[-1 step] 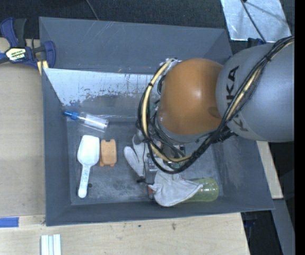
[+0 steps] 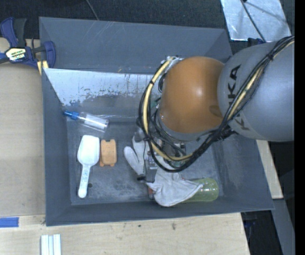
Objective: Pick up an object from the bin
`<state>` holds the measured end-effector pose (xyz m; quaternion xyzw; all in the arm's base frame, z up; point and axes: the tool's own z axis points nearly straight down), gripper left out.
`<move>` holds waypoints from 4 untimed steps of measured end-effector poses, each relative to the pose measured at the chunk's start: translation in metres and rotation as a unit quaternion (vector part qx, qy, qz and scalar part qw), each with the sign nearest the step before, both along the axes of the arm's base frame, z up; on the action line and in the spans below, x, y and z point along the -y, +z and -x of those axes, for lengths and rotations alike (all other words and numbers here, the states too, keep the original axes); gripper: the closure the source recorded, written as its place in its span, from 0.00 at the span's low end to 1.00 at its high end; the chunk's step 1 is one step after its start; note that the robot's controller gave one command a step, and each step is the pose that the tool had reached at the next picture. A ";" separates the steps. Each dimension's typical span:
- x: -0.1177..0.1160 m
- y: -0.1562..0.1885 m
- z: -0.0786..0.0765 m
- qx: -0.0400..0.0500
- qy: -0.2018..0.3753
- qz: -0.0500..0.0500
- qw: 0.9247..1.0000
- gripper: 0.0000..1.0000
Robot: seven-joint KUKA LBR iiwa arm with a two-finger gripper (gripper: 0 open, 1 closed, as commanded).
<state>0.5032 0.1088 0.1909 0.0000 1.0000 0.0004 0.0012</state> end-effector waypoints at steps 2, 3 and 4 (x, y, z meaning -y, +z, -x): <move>0.000 -0.084 -0.041 -0.003 0.017 0.001 1.000 0.00; -0.007 -0.111 -0.075 0.001 -0.021 0.000 1.000 1.00; -0.007 -0.111 -0.075 0.001 -0.021 0.000 1.000 1.00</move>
Offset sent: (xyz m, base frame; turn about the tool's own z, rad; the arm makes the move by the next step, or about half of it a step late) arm 0.0445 -0.0013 -0.0759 -0.0536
